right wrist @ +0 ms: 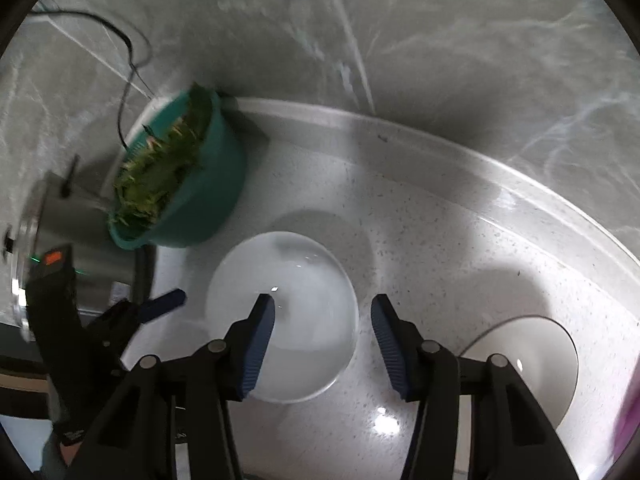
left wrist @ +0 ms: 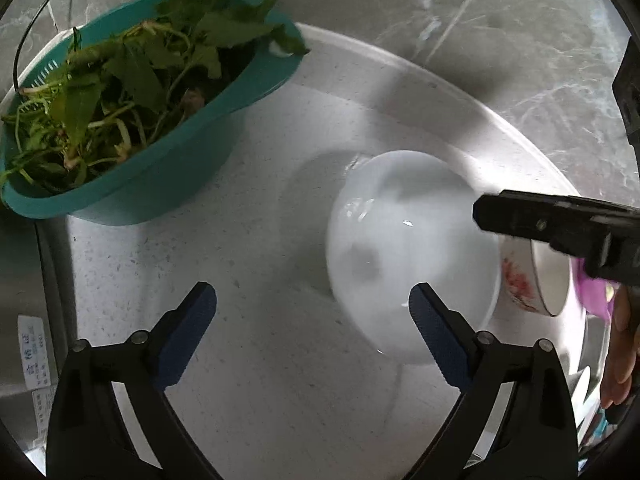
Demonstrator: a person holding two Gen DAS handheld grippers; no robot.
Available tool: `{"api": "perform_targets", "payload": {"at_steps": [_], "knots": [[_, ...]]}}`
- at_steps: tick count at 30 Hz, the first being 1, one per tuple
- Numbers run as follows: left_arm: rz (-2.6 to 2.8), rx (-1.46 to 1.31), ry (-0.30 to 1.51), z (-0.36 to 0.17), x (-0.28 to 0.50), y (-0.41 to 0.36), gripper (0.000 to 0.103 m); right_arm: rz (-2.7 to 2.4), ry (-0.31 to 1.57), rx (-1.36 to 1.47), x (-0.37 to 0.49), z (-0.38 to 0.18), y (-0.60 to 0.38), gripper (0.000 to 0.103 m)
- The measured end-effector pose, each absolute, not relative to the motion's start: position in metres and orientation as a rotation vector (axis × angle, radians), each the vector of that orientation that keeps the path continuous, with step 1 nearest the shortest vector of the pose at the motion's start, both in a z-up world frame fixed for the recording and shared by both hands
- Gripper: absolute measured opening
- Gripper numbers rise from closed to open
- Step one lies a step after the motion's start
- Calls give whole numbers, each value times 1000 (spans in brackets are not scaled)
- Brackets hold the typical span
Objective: Organize plates and bowls
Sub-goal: 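Open both grippers and move them to the white bowl near the greens basket, then close the left gripper on the white bowl rim while the right gripper grips it too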
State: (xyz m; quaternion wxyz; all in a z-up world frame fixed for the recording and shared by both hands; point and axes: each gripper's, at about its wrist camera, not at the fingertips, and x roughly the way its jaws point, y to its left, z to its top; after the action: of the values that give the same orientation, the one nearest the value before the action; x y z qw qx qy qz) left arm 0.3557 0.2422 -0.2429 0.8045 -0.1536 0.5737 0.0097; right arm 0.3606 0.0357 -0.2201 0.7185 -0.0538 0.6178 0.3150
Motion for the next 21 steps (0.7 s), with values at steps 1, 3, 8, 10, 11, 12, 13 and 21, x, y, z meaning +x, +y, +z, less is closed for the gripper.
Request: {"api": "perform_targets", "payload": {"at_steps": [1,3,8,10,11,12,13,21], "knots": [[20,-328,1233,-248,359,244,89,697,1376,-132,361,-224,38,52],[21,-322,1245,-253,363,245,85,677,1400,-152,363,-233,39,48],[11,-310,1269,-267,372,242,73,663,1443,-240,363,-245,51,48],[-1,-309,1274,-270,375,241,65,651,1462,-263,363,-253,55,48],[-9,-307,1279,-272,375,241,53,649,1466,-269,363,-256,56,47],[-21,-310,1279,-273,375,239,47,645,1474,-279,362,-259,57,41],[-30,-317,1271,-274,376,238,45,645,1480,-284,361,-262,57,37],[-62,-288,1260,-269,381,223,18,647,1483,-308,354,-269,60,13]]}}
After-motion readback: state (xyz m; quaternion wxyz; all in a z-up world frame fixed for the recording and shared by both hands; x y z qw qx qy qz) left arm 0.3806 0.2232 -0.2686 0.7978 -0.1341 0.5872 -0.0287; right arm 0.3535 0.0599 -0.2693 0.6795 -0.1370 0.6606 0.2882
